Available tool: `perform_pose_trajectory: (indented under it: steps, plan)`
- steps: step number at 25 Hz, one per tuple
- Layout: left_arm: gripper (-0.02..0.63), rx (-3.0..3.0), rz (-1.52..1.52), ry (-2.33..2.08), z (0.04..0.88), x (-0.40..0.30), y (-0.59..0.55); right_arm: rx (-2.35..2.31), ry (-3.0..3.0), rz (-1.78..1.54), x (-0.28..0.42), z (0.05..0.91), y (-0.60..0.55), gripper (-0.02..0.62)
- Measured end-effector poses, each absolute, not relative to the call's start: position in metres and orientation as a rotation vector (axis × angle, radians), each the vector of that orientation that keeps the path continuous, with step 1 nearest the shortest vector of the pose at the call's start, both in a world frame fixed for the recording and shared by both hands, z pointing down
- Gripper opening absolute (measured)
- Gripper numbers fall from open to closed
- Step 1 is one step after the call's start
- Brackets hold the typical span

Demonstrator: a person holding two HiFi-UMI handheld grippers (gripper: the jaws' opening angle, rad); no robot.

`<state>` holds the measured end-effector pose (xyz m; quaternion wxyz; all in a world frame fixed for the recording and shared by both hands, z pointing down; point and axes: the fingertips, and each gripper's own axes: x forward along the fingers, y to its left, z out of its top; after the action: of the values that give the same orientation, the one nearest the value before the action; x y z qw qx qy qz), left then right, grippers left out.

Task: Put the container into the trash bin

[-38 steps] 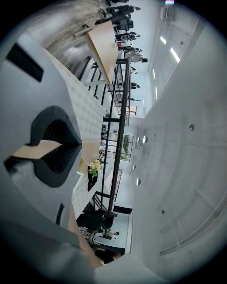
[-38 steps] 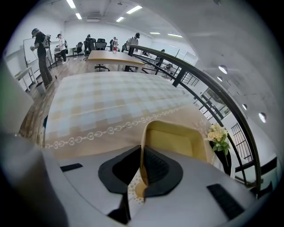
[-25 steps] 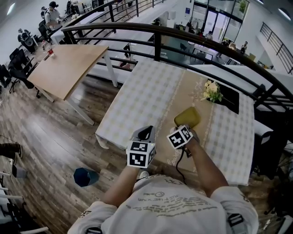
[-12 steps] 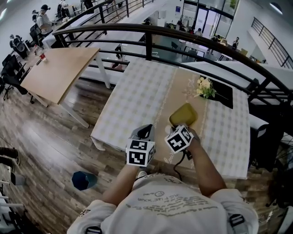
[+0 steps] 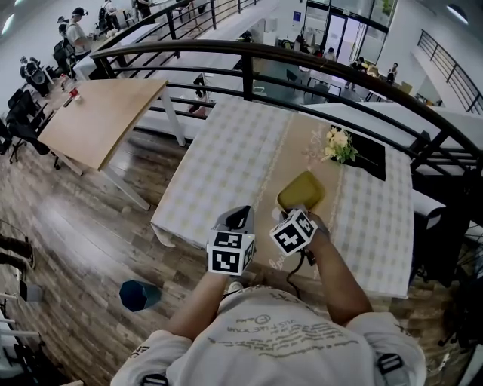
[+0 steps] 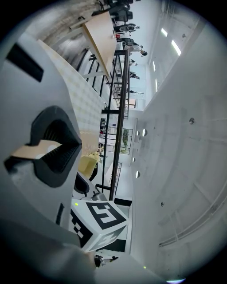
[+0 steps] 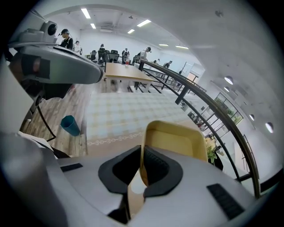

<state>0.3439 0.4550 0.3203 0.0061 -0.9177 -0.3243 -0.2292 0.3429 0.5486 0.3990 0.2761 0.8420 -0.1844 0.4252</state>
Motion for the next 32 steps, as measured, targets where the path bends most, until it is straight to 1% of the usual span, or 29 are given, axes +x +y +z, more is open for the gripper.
perform_pose_trajectory:
  steps: [6,14,22,28,32]
  plan:
    - [0.003,-2.909,-0.717,-0.896,0.318,0.333,0.441,2.234,-0.569,1.084,0.343,0.396,0.537,0.021]
    - [0.003,-3.002,-0.764,-0.644,0.320,0.306,0.399,2.147,-0.767,0.990,0.337,0.389,0.486,0.021]
    - [0.003,-3.146,-0.795,-0.132,0.325,0.263,0.294,1.968,-1.084,0.813,0.322,0.392,0.369,0.021]
    - [0.003,-3.204,-0.768,0.265,0.321,0.206,0.209,1.789,-1.300,0.627,0.280,0.380,0.257,0.021]
    - [0.003,-3.213,-0.755,0.417,0.324,0.168,0.169,1.717,-1.388,0.569,0.245,0.381,0.205,0.021]
